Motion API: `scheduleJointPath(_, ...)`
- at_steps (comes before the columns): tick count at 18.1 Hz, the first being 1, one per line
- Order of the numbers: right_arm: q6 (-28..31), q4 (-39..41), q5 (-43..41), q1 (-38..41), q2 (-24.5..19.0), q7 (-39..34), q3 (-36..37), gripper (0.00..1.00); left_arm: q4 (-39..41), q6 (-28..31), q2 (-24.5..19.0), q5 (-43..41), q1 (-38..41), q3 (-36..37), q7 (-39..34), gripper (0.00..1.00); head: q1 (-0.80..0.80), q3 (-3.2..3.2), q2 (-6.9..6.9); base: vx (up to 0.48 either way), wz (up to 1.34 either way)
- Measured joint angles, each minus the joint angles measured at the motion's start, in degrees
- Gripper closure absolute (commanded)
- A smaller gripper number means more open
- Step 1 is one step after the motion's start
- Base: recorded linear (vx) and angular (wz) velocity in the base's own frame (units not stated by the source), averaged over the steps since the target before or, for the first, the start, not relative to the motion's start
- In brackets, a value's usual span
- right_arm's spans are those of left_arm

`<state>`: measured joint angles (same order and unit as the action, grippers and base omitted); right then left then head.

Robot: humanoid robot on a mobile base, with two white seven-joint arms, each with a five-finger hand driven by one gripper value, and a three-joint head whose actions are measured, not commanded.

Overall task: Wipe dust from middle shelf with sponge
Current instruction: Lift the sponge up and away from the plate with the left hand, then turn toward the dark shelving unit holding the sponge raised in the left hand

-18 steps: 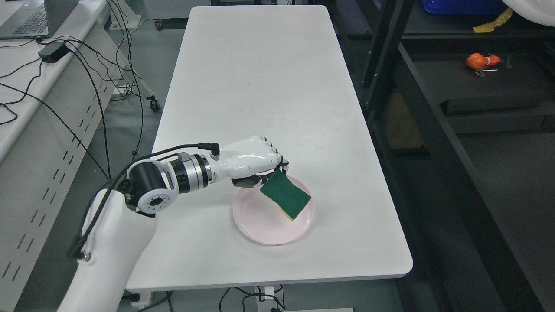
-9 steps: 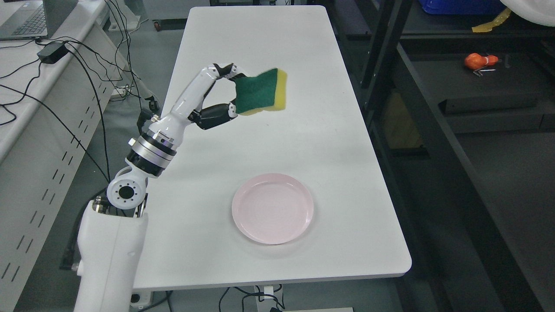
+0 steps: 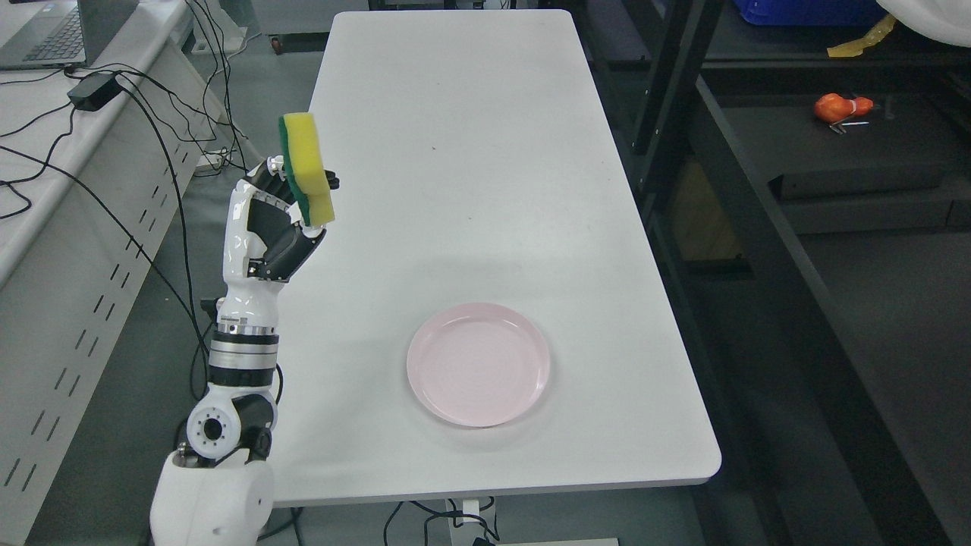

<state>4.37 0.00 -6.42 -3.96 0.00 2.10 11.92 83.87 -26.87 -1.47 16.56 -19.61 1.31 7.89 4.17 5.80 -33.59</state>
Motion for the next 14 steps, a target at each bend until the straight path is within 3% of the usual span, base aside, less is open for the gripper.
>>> scheduleJointPath(7, 0.0, 0.0, 0.0, 0.0, 0.0, 0.0, 0.0, 0.0, 0.1, -0.4, 0.8, 6.2, 3.8, 2.4, 0.1, 1.0, 0.0, 0.0, 0.0, -0.03, -0.05)
scheduleJointPath(14, 0.0, 0.0, 0.0, 0.0, 0.0, 0.0, 0.0, 0.0, 0.2, -0.4, 1.1, 7.5, 5.1, 5.0, 0.2, 1.0, 0.0, 0.0, 0.0, -0.116, -0.44)
